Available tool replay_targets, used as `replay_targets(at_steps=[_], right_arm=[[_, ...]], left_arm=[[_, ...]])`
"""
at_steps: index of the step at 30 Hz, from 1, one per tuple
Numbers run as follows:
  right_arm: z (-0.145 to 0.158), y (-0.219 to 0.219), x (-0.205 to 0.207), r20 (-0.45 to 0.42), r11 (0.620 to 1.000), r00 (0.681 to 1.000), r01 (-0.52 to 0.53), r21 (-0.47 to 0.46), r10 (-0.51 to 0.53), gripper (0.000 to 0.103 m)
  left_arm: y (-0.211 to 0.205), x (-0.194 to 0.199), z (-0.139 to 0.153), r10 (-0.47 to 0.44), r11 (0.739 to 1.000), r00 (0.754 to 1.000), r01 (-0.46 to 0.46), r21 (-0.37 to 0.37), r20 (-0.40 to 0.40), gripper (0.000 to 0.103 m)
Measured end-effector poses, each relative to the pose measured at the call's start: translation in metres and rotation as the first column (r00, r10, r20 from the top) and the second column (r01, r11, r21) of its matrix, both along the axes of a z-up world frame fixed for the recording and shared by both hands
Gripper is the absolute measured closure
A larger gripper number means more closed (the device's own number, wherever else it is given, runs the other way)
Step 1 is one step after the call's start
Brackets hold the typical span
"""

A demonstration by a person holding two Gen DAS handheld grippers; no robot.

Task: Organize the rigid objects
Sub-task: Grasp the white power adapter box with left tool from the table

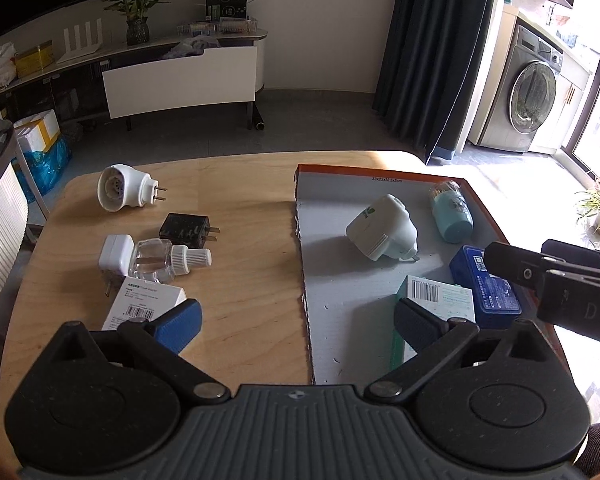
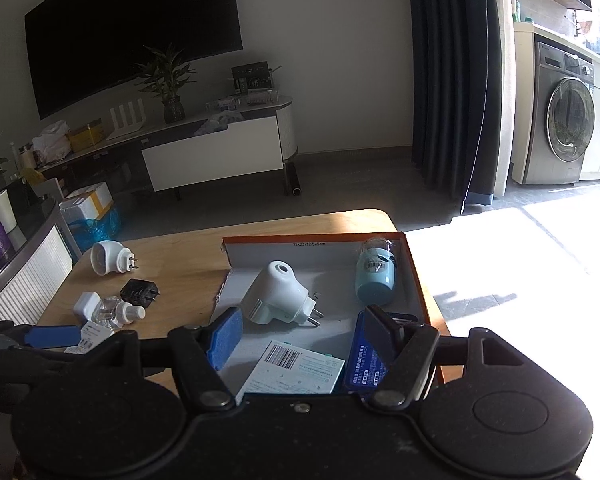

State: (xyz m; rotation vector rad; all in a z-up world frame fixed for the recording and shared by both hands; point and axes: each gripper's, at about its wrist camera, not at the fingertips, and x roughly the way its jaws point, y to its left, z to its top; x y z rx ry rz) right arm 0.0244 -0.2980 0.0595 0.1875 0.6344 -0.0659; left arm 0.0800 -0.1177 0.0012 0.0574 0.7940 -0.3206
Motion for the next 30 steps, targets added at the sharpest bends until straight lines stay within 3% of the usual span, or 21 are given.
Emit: replay_targets(at_steps=[10, 19, 30], right_arm=[[-0.008, 0.036, 0.005, -0.027, 0.996, 0.996, -0.09, 0.029, 0.09, 0.022], [-0.011, 0.068, 0.008, -0.042, 0.986, 0.985, -0.168, 0.026, 0.169, 0.022], [-0.015, 0.078, 0.011, -0.053, 0.98, 0.979, -0.198, 0.036, 0.199, 0.021]], left_arm=[[0.048, -0.004, -0.008, 0.038, 0.999, 0.998, -0.038, 0.004, -0.056, 0.0], [0.081, -0.007, -0.012, 0.092, 0.996, 0.994, -0.092, 0.012, -0.057, 0.0], [0.11, 0.017, -0.032, 0.138, 0.99, 0.985, -0.133, 0.05, -0.1, 0.0]])
